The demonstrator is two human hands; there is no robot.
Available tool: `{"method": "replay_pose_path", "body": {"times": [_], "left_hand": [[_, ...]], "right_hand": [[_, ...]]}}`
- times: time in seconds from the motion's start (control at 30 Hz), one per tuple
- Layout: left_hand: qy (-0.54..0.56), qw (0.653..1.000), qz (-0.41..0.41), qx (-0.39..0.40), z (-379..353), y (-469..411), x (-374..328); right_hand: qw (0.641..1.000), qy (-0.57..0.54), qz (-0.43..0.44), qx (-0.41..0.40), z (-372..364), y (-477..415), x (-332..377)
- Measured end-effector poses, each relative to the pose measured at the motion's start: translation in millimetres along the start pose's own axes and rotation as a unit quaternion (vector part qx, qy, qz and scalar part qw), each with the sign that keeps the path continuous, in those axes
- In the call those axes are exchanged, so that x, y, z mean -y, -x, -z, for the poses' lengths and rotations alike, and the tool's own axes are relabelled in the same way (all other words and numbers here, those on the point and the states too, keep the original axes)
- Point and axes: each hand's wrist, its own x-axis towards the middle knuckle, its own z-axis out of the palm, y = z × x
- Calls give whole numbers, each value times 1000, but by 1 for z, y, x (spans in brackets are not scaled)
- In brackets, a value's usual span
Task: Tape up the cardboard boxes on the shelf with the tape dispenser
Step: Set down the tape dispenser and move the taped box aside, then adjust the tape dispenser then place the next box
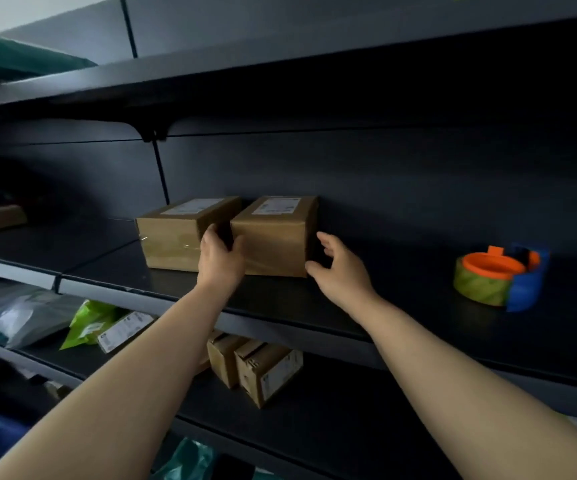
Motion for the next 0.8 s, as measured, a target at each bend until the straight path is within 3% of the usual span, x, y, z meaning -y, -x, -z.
{"method": "replay_pose_path", "body": {"times": [0.23,0.37,0.53,0.67,0.8], "left_hand": [[85,994,42,55,-18,-12,2],[93,993,37,60,-26,-6,-3],[158,985,23,63,-40,15,-20],[210,976,-28,57,-60,44,-47],[252,958,-85,107,-97,77,-98]], "right_hand": [[998,-30,-39,43,-4,-15,12],[999,-14,-39,-23,6,-15,8],[998,-39,-24,-38,21,-4,6],[993,-37,38,-108,55,10,9],[977,4,60,-203,112,34,2]]}}
